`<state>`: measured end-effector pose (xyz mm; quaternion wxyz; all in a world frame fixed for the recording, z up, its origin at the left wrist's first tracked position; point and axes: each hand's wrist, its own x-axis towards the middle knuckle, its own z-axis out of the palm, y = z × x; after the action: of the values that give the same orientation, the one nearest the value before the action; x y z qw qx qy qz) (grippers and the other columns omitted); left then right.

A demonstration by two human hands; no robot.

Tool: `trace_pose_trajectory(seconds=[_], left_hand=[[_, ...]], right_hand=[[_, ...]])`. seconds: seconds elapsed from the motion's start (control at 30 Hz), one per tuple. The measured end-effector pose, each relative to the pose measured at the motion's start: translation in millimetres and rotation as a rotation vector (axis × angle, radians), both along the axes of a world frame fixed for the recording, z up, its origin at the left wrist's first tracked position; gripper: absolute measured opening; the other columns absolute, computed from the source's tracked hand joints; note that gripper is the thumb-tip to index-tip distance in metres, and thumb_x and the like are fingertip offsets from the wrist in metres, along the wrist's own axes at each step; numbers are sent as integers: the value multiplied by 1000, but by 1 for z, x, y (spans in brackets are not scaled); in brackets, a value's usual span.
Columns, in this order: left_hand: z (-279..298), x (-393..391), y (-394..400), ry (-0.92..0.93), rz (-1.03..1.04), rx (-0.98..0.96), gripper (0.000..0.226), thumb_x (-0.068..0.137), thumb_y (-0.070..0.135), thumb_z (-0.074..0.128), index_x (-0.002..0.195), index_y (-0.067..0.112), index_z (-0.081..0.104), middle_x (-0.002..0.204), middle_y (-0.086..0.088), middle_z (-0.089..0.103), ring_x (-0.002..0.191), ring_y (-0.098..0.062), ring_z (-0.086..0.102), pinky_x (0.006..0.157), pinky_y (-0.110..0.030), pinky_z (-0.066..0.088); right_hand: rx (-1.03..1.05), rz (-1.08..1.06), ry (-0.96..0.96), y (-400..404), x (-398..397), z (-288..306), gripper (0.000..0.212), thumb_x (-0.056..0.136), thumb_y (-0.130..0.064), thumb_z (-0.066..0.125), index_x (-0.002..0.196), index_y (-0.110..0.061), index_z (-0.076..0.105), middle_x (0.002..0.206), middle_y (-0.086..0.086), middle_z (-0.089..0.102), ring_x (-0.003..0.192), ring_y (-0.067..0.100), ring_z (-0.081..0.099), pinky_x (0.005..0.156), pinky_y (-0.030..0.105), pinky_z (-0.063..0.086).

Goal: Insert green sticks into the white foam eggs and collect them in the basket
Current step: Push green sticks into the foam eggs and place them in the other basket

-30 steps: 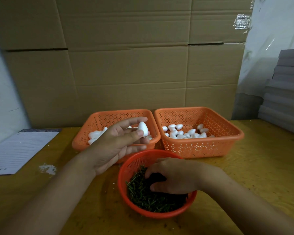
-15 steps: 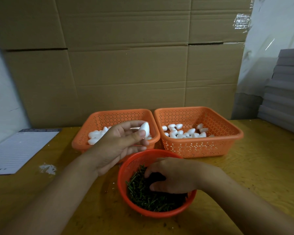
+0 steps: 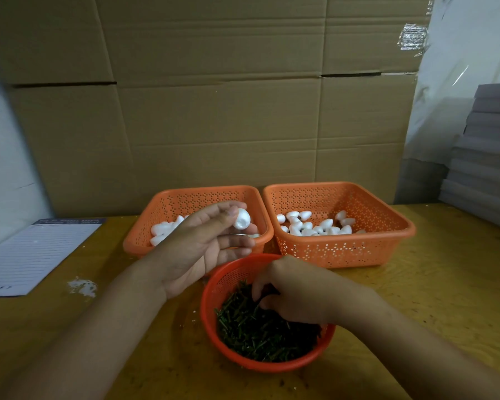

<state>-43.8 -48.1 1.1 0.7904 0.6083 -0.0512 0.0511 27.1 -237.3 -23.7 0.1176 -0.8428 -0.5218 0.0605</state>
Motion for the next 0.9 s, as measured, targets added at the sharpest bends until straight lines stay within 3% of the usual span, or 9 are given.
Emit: trace_pose_trajectory(seconds=[0.2,0.37,0.5,0.6,0.73,0.9], left_hand=[[-1,0,1,1,3,-6,31,89,33,68,113,13,65,104,-17,72,86,-21,72,72,-29,60],[-1,0,1,2,0,11,29,91,32,66,114,14,63,105,-17,74,85,-20,72,73,-30,60],[0,0,1,11,19,10,38,88,33,70,120,14,62,105,-15,74,84,-20,72,72,-29,60],[1,1,2,15,19,10,49,83,33,73,126,13,61,110,-16,73,87,-20,72,73,-29,59],[1,1,2,12,8,8,44,87,30,70,126,13,62,113,-16,72,89,-20,71,75,-29,59],[2,0,1,18,15,7,44,86,30,71,125,13,62,113,-16,72,90,-21,72,74,-29,59]], right_hand=[[76,-4,-16,1,-2,1,15,90,-19,59,93,-24,72,94,-8,69,85,10,62,80,34,54],[280,-36,37,2,-3,5,12,90,-15,64,94,-19,74,93,-8,71,80,1,60,73,11,44],[359,-51,336,1,0,12,14,95,-11,65,106,-14,73,91,-1,73,77,6,66,71,17,52],[487,-31,663,-3,-1,19,11,96,-2,60,101,-4,70,91,15,72,78,18,69,69,22,57],[583,6,995,-8,-3,27,11,98,1,55,96,-2,65,92,15,72,79,18,72,70,24,59],[640,-29,1072,-8,-3,28,13,93,9,57,102,2,65,93,16,74,82,20,73,72,24,60]])
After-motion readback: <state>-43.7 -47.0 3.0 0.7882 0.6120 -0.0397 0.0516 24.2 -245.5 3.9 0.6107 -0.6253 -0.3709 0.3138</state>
